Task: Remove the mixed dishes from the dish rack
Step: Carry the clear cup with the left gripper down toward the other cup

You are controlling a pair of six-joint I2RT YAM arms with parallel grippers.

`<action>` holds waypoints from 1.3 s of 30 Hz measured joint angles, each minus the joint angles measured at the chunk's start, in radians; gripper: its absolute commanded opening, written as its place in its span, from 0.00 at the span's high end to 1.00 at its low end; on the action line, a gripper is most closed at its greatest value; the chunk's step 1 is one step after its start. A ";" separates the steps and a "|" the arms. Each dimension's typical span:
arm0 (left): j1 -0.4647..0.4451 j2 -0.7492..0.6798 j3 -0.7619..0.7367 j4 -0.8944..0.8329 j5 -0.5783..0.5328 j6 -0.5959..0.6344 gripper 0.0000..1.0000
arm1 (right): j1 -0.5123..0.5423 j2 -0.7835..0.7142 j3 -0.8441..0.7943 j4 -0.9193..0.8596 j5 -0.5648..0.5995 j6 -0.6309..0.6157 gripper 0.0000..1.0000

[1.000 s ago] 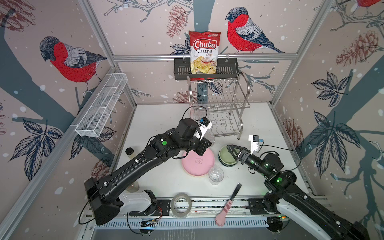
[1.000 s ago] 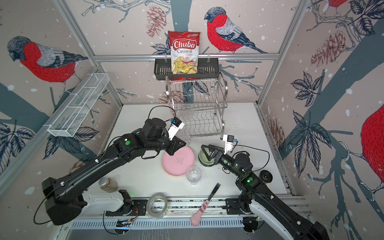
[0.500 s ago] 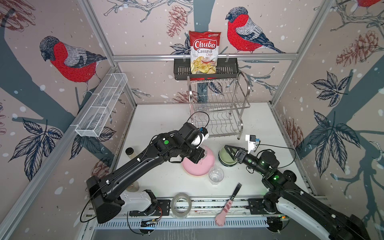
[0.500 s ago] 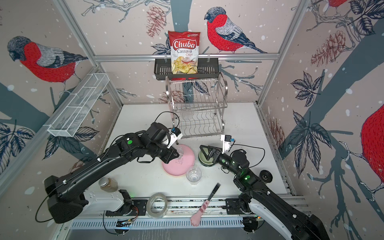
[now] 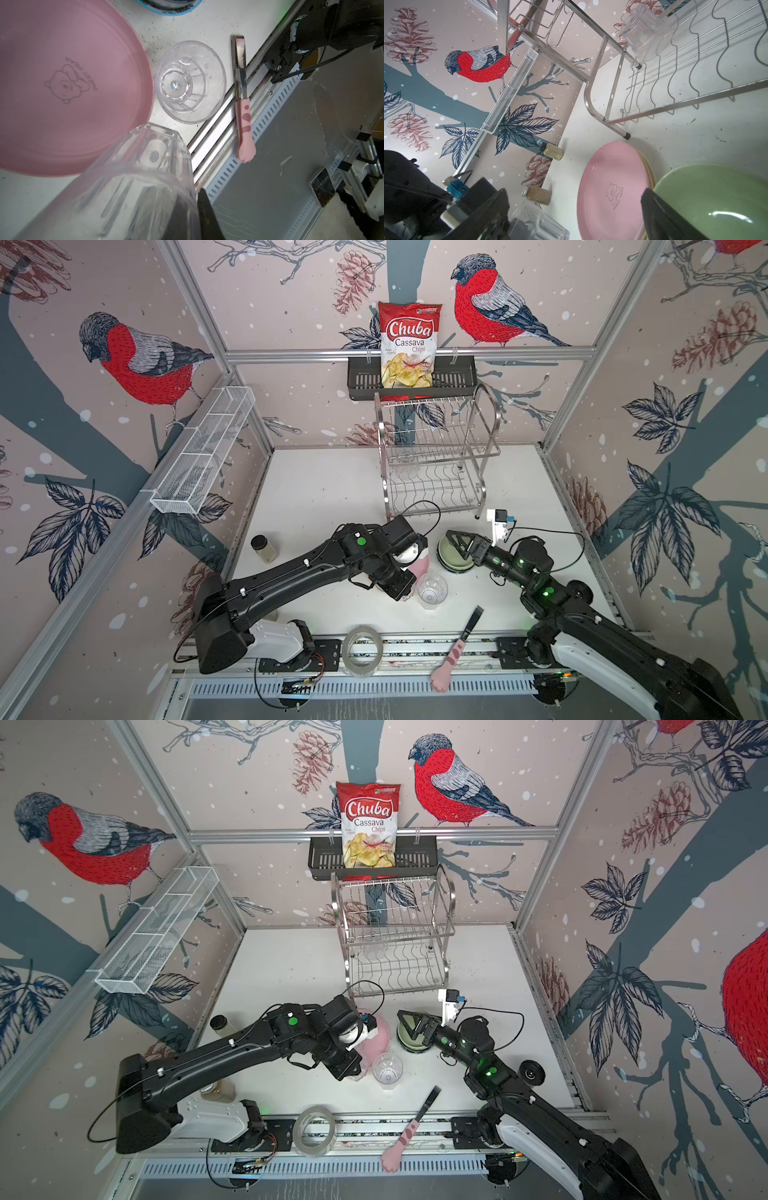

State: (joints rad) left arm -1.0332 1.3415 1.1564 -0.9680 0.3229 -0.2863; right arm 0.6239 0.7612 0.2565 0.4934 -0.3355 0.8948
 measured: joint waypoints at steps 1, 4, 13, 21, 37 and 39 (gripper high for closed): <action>-0.003 0.004 -0.018 0.009 0.012 -0.005 1.00 | 0.000 0.000 0.000 0.000 -0.003 0.000 0.01; -0.014 0.018 -0.055 0.029 0.031 -0.021 1.00 | 0.000 0.000 0.000 0.000 -0.003 0.000 0.00; -0.079 0.098 -0.107 0.084 0.068 -0.029 1.00 | -0.007 -0.002 -0.002 0.000 -0.006 -0.001 0.01; -0.127 0.182 -0.129 0.097 0.063 -0.028 1.00 | -0.014 -0.003 -0.005 -0.001 -0.006 -0.002 0.01; -0.131 0.306 -0.062 0.076 -0.014 -0.031 0.94 | -0.029 -0.043 -0.029 -0.019 -0.006 -0.001 0.01; -0.131 0.308 -0.057 0.073 -0.035 -0.031 0.90 | -0.032 -0.045 -0.031 -0.023 -0.006 -0.001 0.01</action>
State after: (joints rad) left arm -1.1645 1.6497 1.0992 -0.8951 0.2874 -0.3176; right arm 0.5919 0.7158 0.2260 0.4709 -0.3412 0.8936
